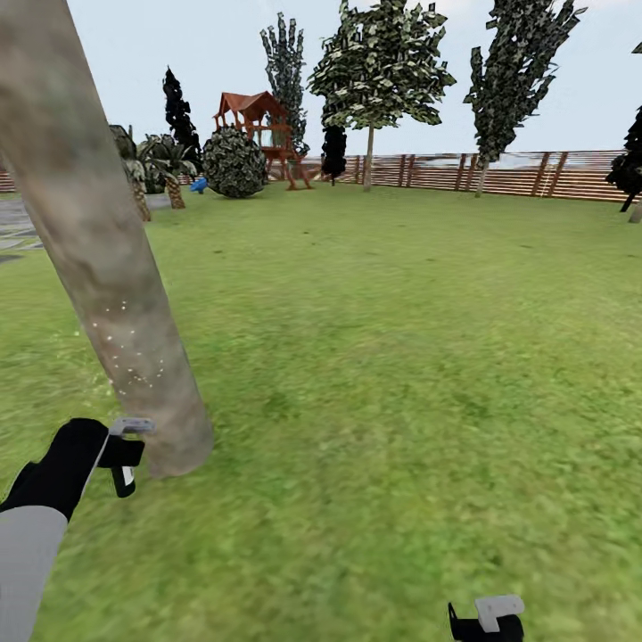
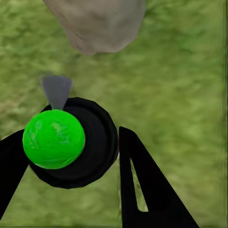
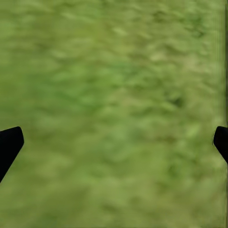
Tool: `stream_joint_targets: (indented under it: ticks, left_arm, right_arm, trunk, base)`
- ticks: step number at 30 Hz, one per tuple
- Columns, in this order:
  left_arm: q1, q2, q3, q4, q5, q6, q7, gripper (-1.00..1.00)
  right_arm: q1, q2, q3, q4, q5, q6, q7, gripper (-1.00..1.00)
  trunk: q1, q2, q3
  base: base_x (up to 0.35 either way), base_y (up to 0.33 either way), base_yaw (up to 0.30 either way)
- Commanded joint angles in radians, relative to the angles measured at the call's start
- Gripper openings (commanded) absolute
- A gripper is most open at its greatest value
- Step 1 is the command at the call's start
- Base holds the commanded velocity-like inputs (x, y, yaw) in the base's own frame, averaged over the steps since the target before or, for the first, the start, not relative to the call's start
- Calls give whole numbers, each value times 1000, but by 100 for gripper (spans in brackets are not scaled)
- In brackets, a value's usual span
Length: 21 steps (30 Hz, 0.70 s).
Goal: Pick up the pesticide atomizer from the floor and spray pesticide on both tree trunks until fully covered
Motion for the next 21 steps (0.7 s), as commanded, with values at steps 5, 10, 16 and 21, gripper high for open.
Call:
stream_joint_targets:
  ticks: [5,10,16,21]
  left_arm:
    - [4,6,56,66,0,-60,60,-100]
    - [63,-2,72,70,0,-103,121,-100]
    - [121,-12,76,101,6,-140,165,-100]
    - [122,-57,110,111,9,-215,182,-100]
  right_arm:
    - [0,-1,0,0,0,0,0,100]
    - [0,1,1,0,1,0,3,100]
    - [0,3,2,1,0,0,2,100]
    - [0,4,1,2,0,0,0,100]
  trunk:
    - [0,0,0]
    - [0,0,0]
    - [0,0,0]
    - [0,0,0]
  base:
    - [227,-201,0]
    - [148,-116,0]
    - [5,-4,109]
    - [0,0,268]
